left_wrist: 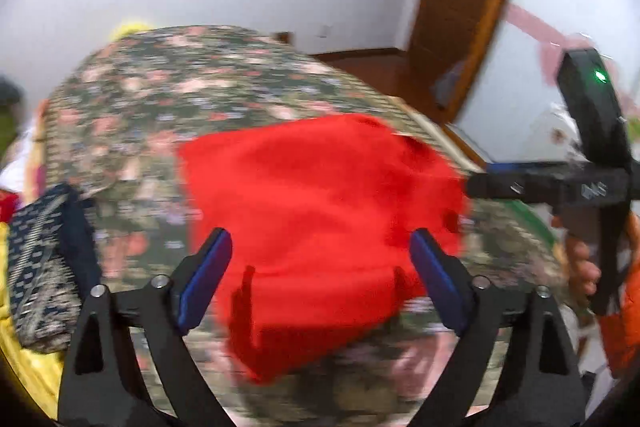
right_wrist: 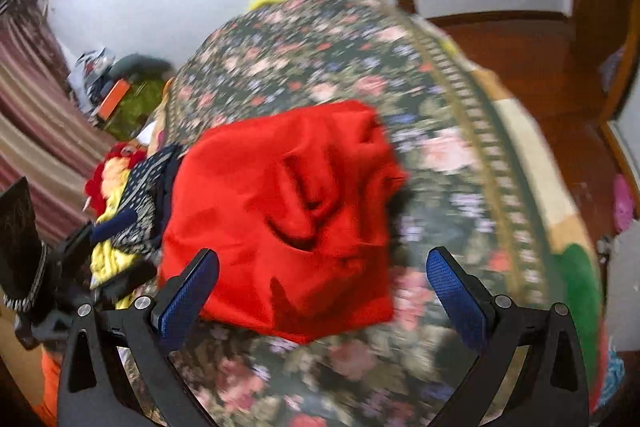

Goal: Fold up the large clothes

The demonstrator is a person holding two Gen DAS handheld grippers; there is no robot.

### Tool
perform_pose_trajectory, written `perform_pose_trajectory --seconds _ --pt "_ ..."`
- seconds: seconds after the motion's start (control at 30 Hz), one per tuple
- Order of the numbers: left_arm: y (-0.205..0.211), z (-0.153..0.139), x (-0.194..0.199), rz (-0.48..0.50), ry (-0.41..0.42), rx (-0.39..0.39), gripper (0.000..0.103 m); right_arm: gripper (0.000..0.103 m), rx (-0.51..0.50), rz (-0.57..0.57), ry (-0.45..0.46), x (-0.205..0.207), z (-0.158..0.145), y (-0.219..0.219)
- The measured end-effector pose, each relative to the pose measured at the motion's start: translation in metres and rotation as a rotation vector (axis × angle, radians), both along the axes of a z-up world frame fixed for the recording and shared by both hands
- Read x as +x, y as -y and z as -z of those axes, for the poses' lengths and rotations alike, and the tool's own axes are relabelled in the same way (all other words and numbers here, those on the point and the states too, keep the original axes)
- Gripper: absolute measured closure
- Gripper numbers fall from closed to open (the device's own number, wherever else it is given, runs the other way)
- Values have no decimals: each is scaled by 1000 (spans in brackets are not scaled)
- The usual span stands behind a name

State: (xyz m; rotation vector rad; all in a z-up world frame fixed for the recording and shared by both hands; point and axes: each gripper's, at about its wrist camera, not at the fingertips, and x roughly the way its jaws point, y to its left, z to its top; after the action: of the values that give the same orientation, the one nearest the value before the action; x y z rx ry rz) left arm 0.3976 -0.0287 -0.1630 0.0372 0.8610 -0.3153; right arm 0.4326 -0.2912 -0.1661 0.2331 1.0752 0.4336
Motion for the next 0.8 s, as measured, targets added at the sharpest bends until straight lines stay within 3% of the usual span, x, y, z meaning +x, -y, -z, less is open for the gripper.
perform_pose_trajectory --seconds 0.13,0.2,0.3,0.4,0.47,0.67,0.8 --pt "-29 35 17 -81 -105 46 12 0 -50 -48 -42 15 27 -36" --pt "-34 57 20 -83 -166 47 12 0 -122 -57 -64 23 45 -44" --pt "-39 75 10 -88 -173 35 11 0 -275 -37 -65 26 68 -32" --pt "-46 80 1 -95 -176 -21 11 0 -253 -50 -82 15 80 -4" --pt "-44 83 -7 -84 -168 -13 11 0 -243 -46 -76 6 80 14" --pt "-40 76 -18 -94 -152 8 11 3 -413 99 -52 -8 68 58" --pt "-40 52 -21 -60 -89 74 11 3 -354 70 40 -11 32 59"
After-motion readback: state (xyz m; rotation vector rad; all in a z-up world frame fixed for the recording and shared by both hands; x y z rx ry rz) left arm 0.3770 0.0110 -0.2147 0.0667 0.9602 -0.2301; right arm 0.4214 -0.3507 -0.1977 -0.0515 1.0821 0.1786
